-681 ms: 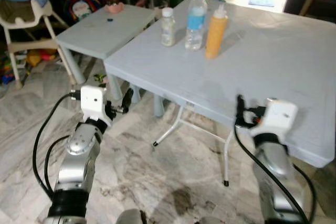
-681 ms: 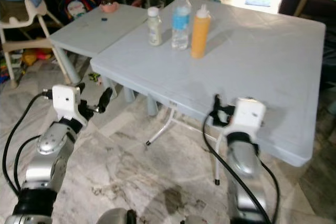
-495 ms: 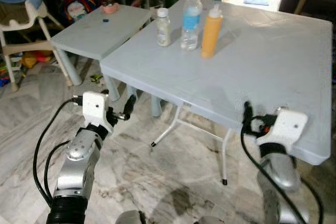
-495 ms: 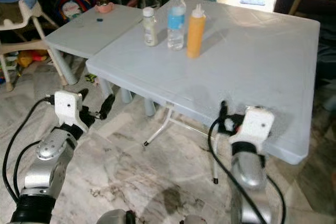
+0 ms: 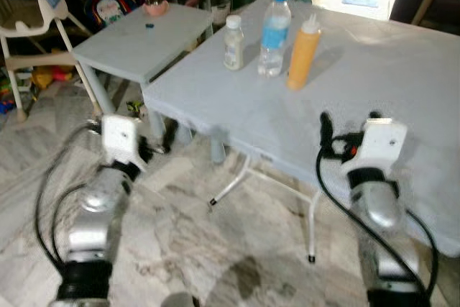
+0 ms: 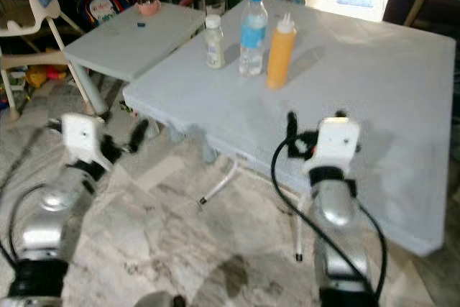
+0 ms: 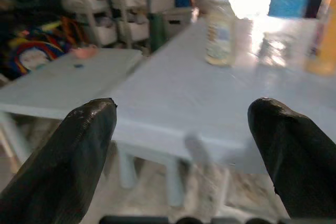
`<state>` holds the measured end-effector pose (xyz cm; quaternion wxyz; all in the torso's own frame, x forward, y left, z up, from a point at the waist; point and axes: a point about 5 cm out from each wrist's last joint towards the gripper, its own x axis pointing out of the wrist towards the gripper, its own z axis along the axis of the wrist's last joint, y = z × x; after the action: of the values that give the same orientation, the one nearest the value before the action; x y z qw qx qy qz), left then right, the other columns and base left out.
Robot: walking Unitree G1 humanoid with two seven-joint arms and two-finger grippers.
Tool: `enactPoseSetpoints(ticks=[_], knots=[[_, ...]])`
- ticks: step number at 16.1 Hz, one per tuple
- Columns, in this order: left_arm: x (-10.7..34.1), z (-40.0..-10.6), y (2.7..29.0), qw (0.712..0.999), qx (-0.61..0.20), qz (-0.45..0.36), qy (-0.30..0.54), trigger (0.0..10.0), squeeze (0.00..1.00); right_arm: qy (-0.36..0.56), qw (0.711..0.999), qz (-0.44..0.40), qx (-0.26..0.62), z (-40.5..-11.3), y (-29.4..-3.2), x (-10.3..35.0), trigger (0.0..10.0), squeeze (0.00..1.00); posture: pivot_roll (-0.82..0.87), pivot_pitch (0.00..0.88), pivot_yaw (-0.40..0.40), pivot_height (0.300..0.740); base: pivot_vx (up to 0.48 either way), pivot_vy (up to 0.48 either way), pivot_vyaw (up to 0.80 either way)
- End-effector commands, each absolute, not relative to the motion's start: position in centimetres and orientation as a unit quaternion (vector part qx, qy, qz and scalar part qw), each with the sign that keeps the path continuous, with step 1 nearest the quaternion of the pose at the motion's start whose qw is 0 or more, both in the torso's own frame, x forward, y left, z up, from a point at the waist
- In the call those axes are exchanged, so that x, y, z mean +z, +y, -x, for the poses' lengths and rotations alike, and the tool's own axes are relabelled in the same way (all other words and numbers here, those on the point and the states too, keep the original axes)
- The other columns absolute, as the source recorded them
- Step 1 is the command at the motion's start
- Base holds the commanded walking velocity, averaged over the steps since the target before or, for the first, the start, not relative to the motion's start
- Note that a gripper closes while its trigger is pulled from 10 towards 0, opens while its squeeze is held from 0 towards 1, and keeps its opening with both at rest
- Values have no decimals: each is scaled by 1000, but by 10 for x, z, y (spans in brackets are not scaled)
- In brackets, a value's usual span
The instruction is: Restocking fridge
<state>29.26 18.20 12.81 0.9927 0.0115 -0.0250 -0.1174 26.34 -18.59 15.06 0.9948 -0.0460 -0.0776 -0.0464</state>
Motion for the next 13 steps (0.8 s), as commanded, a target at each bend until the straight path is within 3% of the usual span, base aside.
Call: enactPoseSetpoints(ticks=[1, 5, 13], knots=[[136, -294, 185, 992, -119, -18, -34, 10000, 0, -86, 994, 45, -47, -264, -185, 154, 10000, 0, -60, 64, 75, 740, 480, 0, 0], [133, -291, 179, 992, -122, -13, -23, 10000, 0, -80, 995, 58, -32, -257, -178, 150, 10000, 0, -82, 89, 65, 740, 385, 0, 0], [119, -287, 186, 994, -108, -9, 4, 10000, 0, -76, 995, 67, 5, -255, -171, 146, 10000, 0, -78, 89, 41, 740, 0, 0, 0]])
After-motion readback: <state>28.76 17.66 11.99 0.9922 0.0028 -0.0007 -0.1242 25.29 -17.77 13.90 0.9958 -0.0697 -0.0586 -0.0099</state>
